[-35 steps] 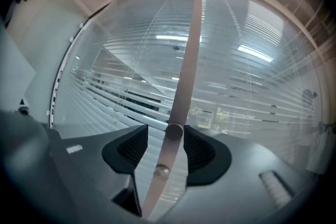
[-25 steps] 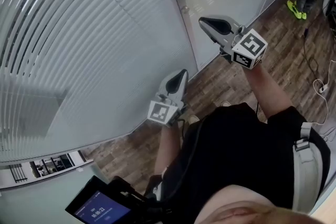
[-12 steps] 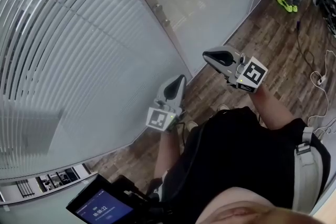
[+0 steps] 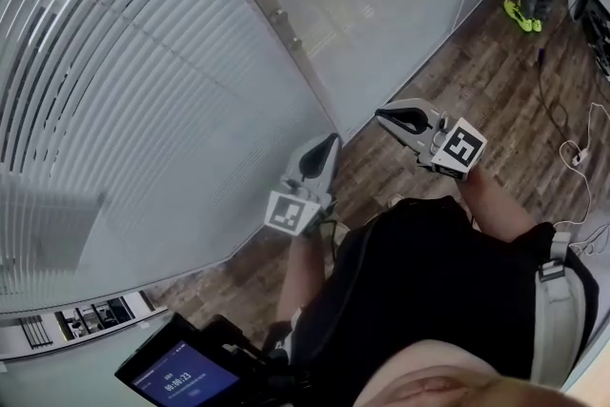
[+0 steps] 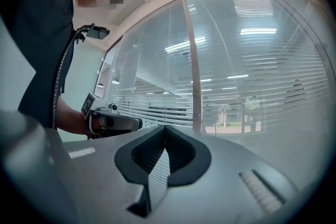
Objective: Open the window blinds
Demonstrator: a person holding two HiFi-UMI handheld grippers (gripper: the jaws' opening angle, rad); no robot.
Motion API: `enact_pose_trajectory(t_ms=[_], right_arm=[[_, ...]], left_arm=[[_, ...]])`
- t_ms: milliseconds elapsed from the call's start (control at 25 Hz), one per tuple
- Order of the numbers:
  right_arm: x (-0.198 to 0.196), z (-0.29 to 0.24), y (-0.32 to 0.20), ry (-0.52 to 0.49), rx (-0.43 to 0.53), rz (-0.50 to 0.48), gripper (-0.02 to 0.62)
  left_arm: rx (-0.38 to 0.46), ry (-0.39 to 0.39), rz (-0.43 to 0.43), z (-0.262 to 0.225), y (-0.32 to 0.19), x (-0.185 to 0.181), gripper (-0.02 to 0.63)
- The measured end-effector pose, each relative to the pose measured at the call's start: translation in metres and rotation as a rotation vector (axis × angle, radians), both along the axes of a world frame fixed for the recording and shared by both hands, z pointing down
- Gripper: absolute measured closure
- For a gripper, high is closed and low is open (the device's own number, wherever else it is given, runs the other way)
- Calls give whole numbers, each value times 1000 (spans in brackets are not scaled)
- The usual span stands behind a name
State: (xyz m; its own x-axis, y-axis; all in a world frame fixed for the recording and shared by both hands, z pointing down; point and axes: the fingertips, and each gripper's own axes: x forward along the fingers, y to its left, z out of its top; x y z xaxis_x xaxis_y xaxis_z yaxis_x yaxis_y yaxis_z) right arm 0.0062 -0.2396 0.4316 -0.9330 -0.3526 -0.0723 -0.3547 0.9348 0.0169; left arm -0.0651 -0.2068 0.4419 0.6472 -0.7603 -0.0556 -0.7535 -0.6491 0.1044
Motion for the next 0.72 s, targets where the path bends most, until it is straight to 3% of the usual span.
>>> enact_pose_trajectory(t_ms=[720], right_arm=[[-7,8,-4,31,-37,-58,589]], left_arm=[[-3,-16,-24,-2,-7,4,603]])
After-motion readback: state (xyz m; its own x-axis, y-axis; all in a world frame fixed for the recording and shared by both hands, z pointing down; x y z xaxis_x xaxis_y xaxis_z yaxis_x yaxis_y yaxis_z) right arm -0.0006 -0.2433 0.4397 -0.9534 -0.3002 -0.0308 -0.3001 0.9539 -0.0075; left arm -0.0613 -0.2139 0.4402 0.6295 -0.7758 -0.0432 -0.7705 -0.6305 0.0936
